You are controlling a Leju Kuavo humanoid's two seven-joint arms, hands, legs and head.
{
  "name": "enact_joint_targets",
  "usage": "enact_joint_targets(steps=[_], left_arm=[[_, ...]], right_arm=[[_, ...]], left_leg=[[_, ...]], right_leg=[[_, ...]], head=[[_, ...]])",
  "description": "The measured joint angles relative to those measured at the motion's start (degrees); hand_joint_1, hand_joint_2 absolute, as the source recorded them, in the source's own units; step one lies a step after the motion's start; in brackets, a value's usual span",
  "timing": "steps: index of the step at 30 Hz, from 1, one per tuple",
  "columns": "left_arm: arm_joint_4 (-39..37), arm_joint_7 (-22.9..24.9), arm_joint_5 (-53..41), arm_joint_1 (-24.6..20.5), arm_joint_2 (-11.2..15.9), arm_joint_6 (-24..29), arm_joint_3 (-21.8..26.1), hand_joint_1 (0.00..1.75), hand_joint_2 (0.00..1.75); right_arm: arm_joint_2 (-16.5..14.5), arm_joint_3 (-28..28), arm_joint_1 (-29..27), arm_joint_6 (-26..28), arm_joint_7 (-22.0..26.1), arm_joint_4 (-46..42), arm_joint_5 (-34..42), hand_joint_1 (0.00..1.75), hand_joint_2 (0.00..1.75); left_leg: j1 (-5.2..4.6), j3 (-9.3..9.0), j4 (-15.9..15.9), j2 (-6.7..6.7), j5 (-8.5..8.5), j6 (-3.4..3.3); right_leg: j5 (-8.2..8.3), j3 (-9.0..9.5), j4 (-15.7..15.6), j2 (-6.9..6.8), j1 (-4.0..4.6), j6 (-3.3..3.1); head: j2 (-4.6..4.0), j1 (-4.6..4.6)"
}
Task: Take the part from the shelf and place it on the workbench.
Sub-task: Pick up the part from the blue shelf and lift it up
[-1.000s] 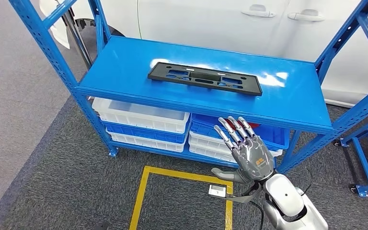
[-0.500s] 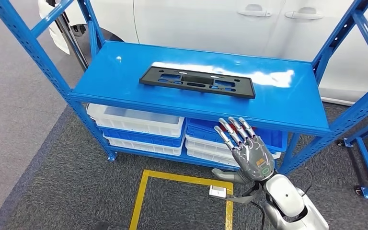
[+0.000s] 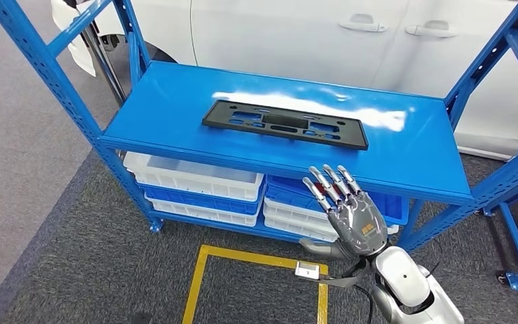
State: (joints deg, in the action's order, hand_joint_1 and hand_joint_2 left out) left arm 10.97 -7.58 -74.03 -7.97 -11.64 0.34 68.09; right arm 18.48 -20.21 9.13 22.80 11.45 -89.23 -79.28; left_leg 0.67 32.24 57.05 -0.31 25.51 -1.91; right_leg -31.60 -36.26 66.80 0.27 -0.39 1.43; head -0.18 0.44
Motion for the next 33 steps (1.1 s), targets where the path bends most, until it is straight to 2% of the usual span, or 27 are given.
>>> enact_joint_targets(steps=[1,2,3,4,6,7,8,9,10,12,13,14,16,17,18,19,21,22,23,24,26,28,29,31,32,33], left_arm=[[0.00,0.00,0.01,0.00,0.00,-0.01,0.00,0.00,0.00],[0.00,0.00,0.02,0.04,0.00,-0.02,0.01,0.00,0.00],[0.00,0.00,0.02,0.07,0.01,-0.02,0.01,0.00,0.00],[0.00,0.00,0.02,0.09,0.01,-0.02,0.02,0.00,0.00],[0.00,-0.01,0.02,0.10,-0.02,-0.03,0.02,0.00,0.00],[0.00,-0.01,0.02,0.07,-0.03,-0.03,0.02,0.00,0.00],[0.00,-0.02,0.02,0.04,-0.04,-0.04,0.02,0.00,0.00],[0.00,-0.04,0.02,0.03,-0.03,-0.05,0.02,0.00,0.00],[0.00,-0.05,0.02,0.02,-0.03,-0.08,0.02,0.00,0.00],[0.00,-0.10,0.02,-0.03,-0.02,-0.14,0.01,0.00,0.00],[0.00,-0.12,0.02,-0.11,-0.02,-0.16,0.01,0.00,0.00],[0.00,-0.14,0.02,-0.17,-0.02,-0.17,0.00,0.00,0.00],[0.00,-0.15,0.02,-0.13,-0.02,-0.17,0.00,0.00,0.00],[0.00,-0.15,0.02,-0.02,-0.02,-0.17,0.01,0.00,0.00],[0.00,-0.15,0.02,0.10,-0.01,-0.17,0.01,0.00,0.00],[0.00,-0.15,0.02,0.20,-0.01,-0.17,0.02,0.00,0.00],[0.00,-0.15,0.02,0.27,0.01,-0.20,0.01,0.00,0.00],[0.00,-0.16,0.02,0.25,0.04,-0.23,0.00,0.00,0.00],[0.00,-0.17,0.02,0.21,0.08,-0.28,-0.01,0.00,0.00],[0.00,-0.20,0.02,0.20,0.12,-0.31,-0.01,0.00,0.00],[0.00,-0.24,0.04,0.22,0.15,-0.36,0.00,0.00,0.00],[0.00,-0.33,0.07,0.31,0.16,-0.35,0.01,0.00,0.00],[0.00,-0.38,0.09,0.27,0.16,-0.36,0.01,0.00,0.00],[0.00,-0.45,0.11,0.22,0.15,-0.38,0.00,0.00,0.00],[0.00,-0.45,0.13,0.26,0.15,-0.40,-0.01,0.00,0.00],[0.00,-0.46,0.14,0.36,0.14,-0.42,0.00,0.00,0.00]], right_arm=[[0.02,-0.01,-0.10,0.00,-0.01,0.01,-0.01,0.00,0.00],[0.03,-0.02,-0.22,0.00,-0.02,0.03,-0.01,0.00,0.00],[0.03,-0.03,-0.30,0.00,-0.02,0.04,-0.02,0.00,0.00],[0.03,-0.03,-0.33,0.00,-0.02,0.05,-0.02,0.00,0.00],[0.03,-0.03,-0.30,-0.01,-0.02,0.07,-0.02,0.00,0.00],[0.03,-0.03,-0.28,-0.01,-0.01,0.08,-0.03,0.00,0.00],[0.03,-0.04,-0.28,-0.01,-0.01,0.09,-0.07,0.00,0.00],[0.03,-0.04,-0.29,-0.02,-0.01,0.10,-0.17,0.00,0.00],[0.03,-0.05,-0.28,-0.02,-0.01,0.10,-0.35,0.00,0.00],[0.02,-0.05,-0.27,-0.04,-0.08,0.02,-0.79,0.00,0.00],[0.02,-0.05,-0.20,-0.05,-0.13,-0.06,-0.94,0.00,0.00],[0.01,-0.06,-0.16,-0.06,-0.19,-0.14,-1.03,0.00,0.00],[0.01,-0.07,-0.16,-0.07,-0.26,-0.21,-1.05,0.00,0.00],[0.01,-0.07,-0.24,-0.07,-0.29,-0.21,-1.04,0.00,0.00],[0.01,-0.08,-0.32,-0.07,-0.30,-0.21,-1.05,0.00,0.00],[0.01,-0.08,-0.38,-0.07,-0.33,-0.22,-1.08,0.00,0.00],[0.01,-0.09,-0.43,-0.08,-0.42,-0.32,-1.24,0.00,0.00],[0.01,-0.09,-0.45,-0.08,-0.45,-0.39,-1.36,0.00,0.00],[0.02,-0.08,-0.52,-0.08,-0.48,-0.48,-1.47,0.00,0.00],[0.03,-0.08,-0.62,-0.06,-0.49,-0.57,-1.55,0.00,0.00],[0.10,-0.06,-0.86,-0.03,-0.50,-0.84,-1.61,0.00,0.00],[0.27,0.01,-0.97,-0.02,-0.51,-1.13,-1.61,0.00,0.00],[0.39,0.06,-0.96,-0.03,-0.54,-1.22,-1.60,0.00,0.00],[0.54,0.13,-1.10,-0.05,-0.56,-1.32,-1.56,0.00,0.00],[0.57,0.14,-1.26,-0.07,-0.56,-1.32,-1.55,0.00,0.00],[0.60,0.15,-1.42,-0.08,-0.55,-1.32,-1.54,0.00,0.00]], left_leg=[[-0.01,-0.12,0.01,0.01,0.16,-0.09],[-0.02,-0.29,0.03,0.00,0.35,-0.10],[-0.02,-0.55,0.04,-0.02,0.58,-0.06],[-0.01,-0.90,0.06,-0.06,0.86,0.03],[-0.02,-1.72,0.10,-0.14,1.58,0.40],[-0.09,-1.97,0.19,-0.17,1.95,0.70],[-0.15,-2.09,0.24,-0.17,2.24,1.03],[-0.18,-2.07,0.23,-0.17,2.46,1.40],[-0.19,-2.17,0.18,-0.14,2.63,1.73],[-0.06,-2.29,0.60,-0.05,3.33,2.38],[-0.03,-1.83,2.04,0.00,4.13,2.65],[0.02,-0.58,4.83,0.02,5.42,2.89],[0.07,3.86,13.04,0.03,8.40,3.19],[0.07,6.10,16.48,0.03,9.09,3.27],[0.07,7.49,17.96,0.03,8.58,3.24],[0.05,7.73,17.02,0.03,6.80,3.10],[-0.10,5.43,9.67,0.02,1.41,2.40],[-0.25,3.95,5.89,0.03,-0.39,1.99],[-0.41,2.89,3.24,0.05,-1.21,1.62],[-0.55,2.38,1.86,0.05,-1.17,1.31],[-0.52,1.85,1.04,0.00,-0.62,0.83],[-0.27,0.83,0.29,-0.06,-0.44,0.23],[-0.16,0.26,0.01,-0.07,-0.31,-0.01],[-0.11,-0.38,-0.17,-0.05,0.16,-0.30],[-0.12,-0.61,-0.14,-0.06,0.44,-0.32],[-0.12,-0.93,-0.12,-0.06,0.76,-0.29]], right_leg=[[-1.38,-2.33,4.07,0.00,-0.16,0.21],[-1.88,-4.19,6.93,-0.01,-0.33,0.41],[-1.14,-5.03,7.63,-0.04,-0.49,0.54],[0.67,-4.64,5.91,-0.08,-0.64,0.61],[5.39,-1.35,-2.01,-0.22,-0.84,0.50],[6.80,0.14,-5.55,-0.25,-0.76,0.35],[7.43,1.06,-7.83,-0.25,-0.61,0.14],[7.22,1.34,-8.60,-0.20,-0.42,-0.14],[7.02,1.29,-8.77,-0.11,-0.24,-0.46],[6.72,1.76,-8.99,-0.02,-0.40,-1.25],[6.56,2.16,-9.19,-0.05,-0.50,-1.65],[6.35,2.63,-9.36,-0.12,-0.58,-2.03],[5.75,3.31,-9.39,-0.25,-0.38,-2.48],[5.42,3.67,-9.38,-0.24,-0.28,-2.57],[5.07,4.10,-9.37,-0.17,-0.19,-2.59],[4.69,4.65,-9.37,-0.09,-0.10,-2.57],[3.80,5.89,-9.39,0.05,0.01,-2.43],[3.38,6.33,-9.37,0.11,0.14,-2.24],[3.10,6.53,-9.40,0.15,0.20,-1.97],[2.99,6.60,-9.37,0.17,0.23,-1.63],[3.11,6.70,-9.23,0.18,0.29,-0.93],[2.44,6.38,-7.67,0.09,0.21,-0.43],[1.33,5.25,-5.41,0.05,0.11,-0.20],[-1.73,0.82,1.79,0.03,-0.12,0.35],[-2.70,-1.63,5.18,0.02,-0.25,0.60],[-2.58,-3.35,6.91,0.02,-0.38,0.78]], head=[[0.00,0.00],[0.01,-0.01],[0.00,-0.01],[0.00,-0.01],[-0.01,0.00],[0.00,0.00],[-0.01,0.00],[-0.01,0.00],[0.00,-0.01],[0.01,-0.01],[0.01,-0.02],[0.01,-0.02],[0.01,-0.02],[0.00,-0.02],[0.00,-0.02],[0.00,-0.02],[0.00,-0.02],[0.00,-0.02],[0.00,-0.02],[0.00,-0.02],[0.01,-0.03],[0.00,-0.01],[0.00,-0.01],[0.01,-0.01],[0.00,-0.01],[0.00,0.00]])
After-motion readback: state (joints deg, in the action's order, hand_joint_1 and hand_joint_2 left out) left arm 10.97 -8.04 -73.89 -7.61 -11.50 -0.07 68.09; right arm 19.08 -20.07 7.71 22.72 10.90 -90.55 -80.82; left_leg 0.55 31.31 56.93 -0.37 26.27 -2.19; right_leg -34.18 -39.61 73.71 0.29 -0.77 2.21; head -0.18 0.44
